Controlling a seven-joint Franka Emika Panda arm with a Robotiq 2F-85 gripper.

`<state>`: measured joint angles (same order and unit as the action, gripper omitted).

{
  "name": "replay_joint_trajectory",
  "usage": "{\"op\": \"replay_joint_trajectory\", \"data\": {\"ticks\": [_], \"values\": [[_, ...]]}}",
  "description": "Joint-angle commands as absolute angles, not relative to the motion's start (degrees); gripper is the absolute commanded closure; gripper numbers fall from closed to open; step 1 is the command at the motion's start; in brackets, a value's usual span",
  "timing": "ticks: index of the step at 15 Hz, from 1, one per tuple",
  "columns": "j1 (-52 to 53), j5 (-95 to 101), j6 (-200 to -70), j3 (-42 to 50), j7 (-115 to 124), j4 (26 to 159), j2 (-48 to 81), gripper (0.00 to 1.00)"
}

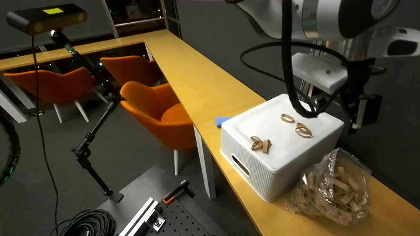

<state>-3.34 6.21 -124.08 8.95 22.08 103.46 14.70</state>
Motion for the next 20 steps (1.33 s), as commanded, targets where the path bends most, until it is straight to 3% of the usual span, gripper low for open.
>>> {"op": "replay_joint_trajectory", "data": {"ticks": [1, 9, 20], "values": [[-3.04, 2.59, -122.18, 6.00, 16.59, 99.57, 14.88, 0.00], [-4.43, -5.57, -121.55, 2.89, 3.98, 93.16, 24.66, 0.00], [-0.83, 1.21, -121.40, 3.42, 3.54, 82.12, 39.05, 0.00]]}}
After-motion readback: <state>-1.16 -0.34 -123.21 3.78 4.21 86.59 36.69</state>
